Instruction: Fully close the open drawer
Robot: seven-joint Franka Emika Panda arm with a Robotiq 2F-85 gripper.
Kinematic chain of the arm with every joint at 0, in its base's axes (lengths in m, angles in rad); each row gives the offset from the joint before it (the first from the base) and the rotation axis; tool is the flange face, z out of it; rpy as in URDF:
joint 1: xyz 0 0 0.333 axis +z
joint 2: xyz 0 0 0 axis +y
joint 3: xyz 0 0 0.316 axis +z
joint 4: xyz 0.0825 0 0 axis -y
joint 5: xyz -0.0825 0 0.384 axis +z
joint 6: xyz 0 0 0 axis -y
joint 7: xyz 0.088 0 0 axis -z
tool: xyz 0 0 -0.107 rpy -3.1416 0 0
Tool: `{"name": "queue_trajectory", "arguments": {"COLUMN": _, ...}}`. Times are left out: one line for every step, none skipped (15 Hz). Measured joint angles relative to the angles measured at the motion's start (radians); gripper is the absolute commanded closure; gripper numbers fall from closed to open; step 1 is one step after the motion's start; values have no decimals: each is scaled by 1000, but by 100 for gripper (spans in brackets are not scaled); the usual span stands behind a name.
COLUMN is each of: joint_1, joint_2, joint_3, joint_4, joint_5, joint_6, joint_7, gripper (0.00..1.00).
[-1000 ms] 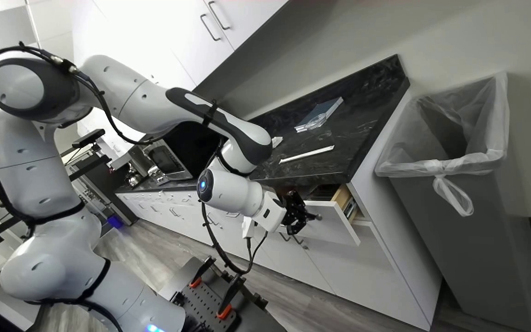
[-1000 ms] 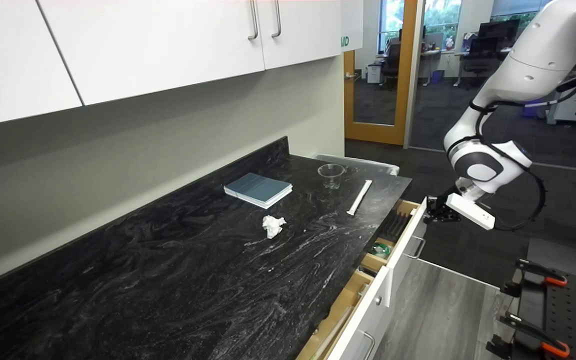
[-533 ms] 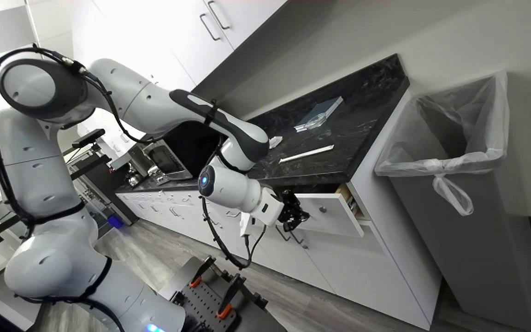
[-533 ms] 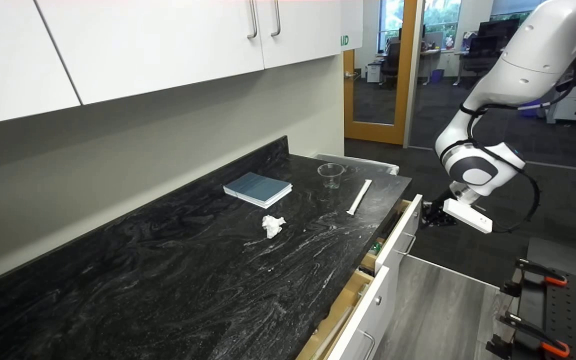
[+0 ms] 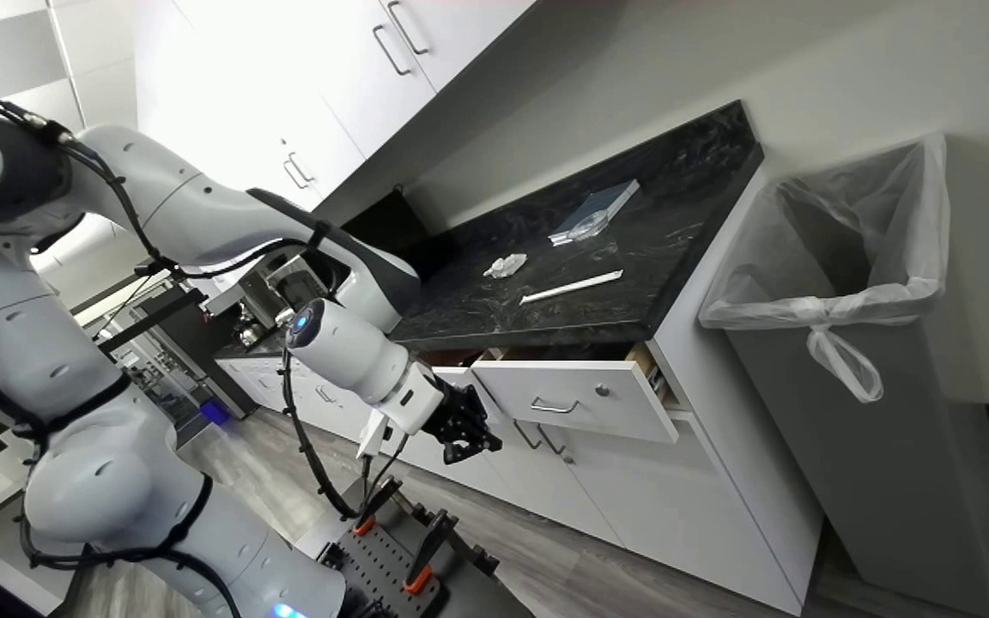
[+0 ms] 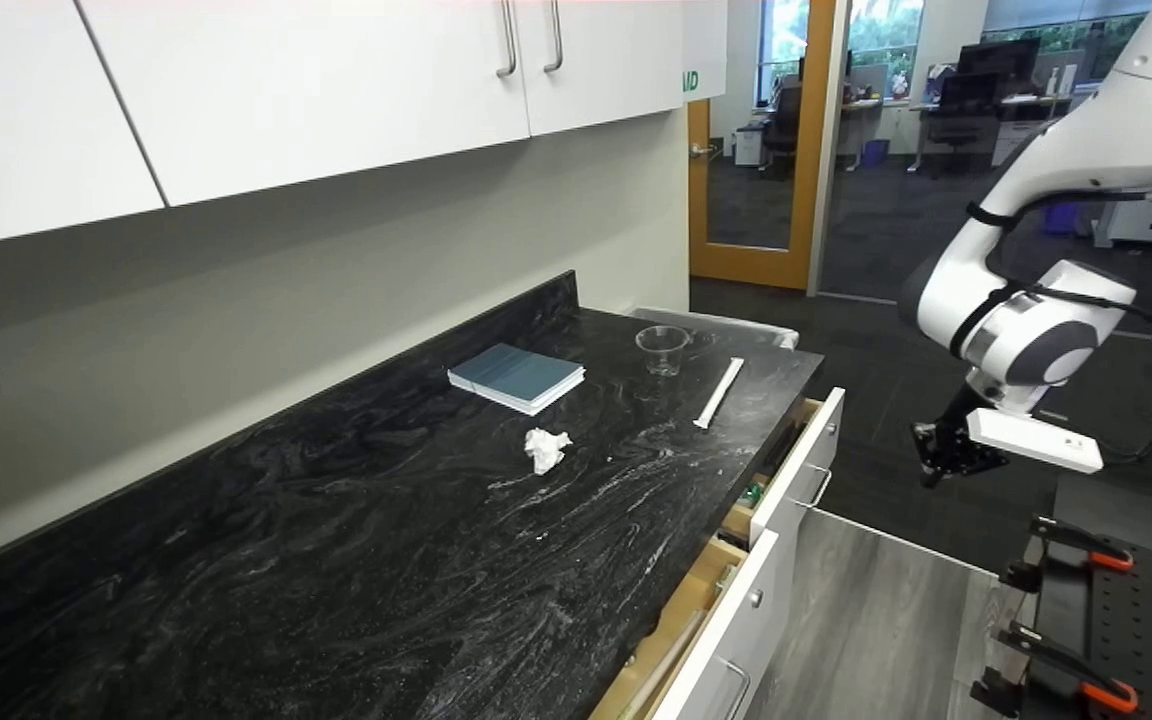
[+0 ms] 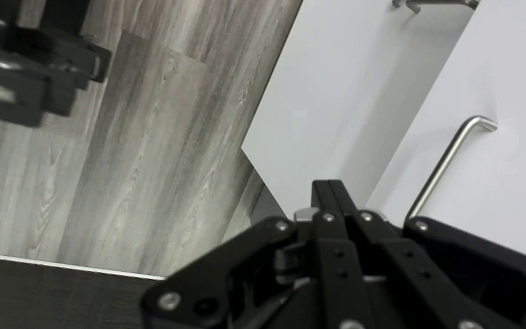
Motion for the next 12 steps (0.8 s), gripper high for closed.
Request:
{"name": "queue_trajectory", "arguments": {"joint_1": 12, "joint_2": -28, "joint_3": 0, "joint_4": -42, "joint_5": -76, "joint_6": 1, "joint_7": 69, "gripper": 100}}
{"name": "queue_trajectory", "arguments": {"joint_1": 15, "joint_2": -36, "joint_3": 7, "joint_4": -59, "joint_5": -137, "joint_6": 1, "joint_7": 116, "gripper": 100}}
{"name": "queue_trajectory", "arguments": {"joint_1": 15, "joint_2": -30, "joint_3": 11, "joint_4": -58, "joint_5": -195, "joint_6": 1, "joint_7": 150, "gripper": 100}}
{"name": "queue_trajectory", "arguments": {"joint_1": 15, "joint_2": -14, "joint_3": 11, "joint_4": -51, "joint_5": -258, "joint_6": 1, "joint_7": 187, "gripper": 100}}
{"name": "queue_trajectory", "arguments": {"joint_1": 15, "joint_2": 2, "joint_3": 9, "joint_4": -46, "joint_5": -323, "joint_6": 1, "joint_7": 222, "gripper": 100}}
{"name": "queue_trajectory", "arguments": {"joint_1": 15, "joint_2": 17, "joint_3": 5, "joint_4": -43, "joint_5": -386, "joint_6": 1, "joint_7": 255, "gripper": 100}}
{"name": "queue_trajectory", "arguments": {"joint_1": 15, "joint_2": 34, "joint_3": -2, "joint_4": -39, "joint_5": -446, "joint_6": 1, "joint_7": 286, "gripper": 100}}
{"name": "queue_trajectory", "arguments": {"joint_1": 16, "joint_2": 49, "joint_3": -13, "joint_4": -37, "joint_5": -501, "joint_6": 1, "joint_7": 312, "gripper": 100}}
{"name": "queue_trajectory", "arguments": {"joint_1": 19, "joint_2": 63, "joint_3": -28, "joint_4": -34, "joint_5": -552, "joint_6": -5, "joint_7": 330, "gripper": 100}}
{"name": "queue_trajectory", "arguments": {"joint_1": 24, "joint_2": 74, "joint_3": -47, "joint_4": -31, "joint_5": -598, "joint_6": -11, "joint_7": 342, "gripper": 100}}
{"name": "queue_trajectory", "arguments": {"joint_1": 33, "joint_2": 81, "joint_3": -68, "joint_4": -29, "joint_5": -634, "joint_6": -17, "joint_7": 347, "gripper": 100}}
{"name": "queue_trajectory", "arguments": {"joint_1": 45, "joint_2": 87, "joint_3": -92, "joint_4": -26, "joint_5": -667, "joint_6": -23, "joint_7": 347, "gripper": 100}}
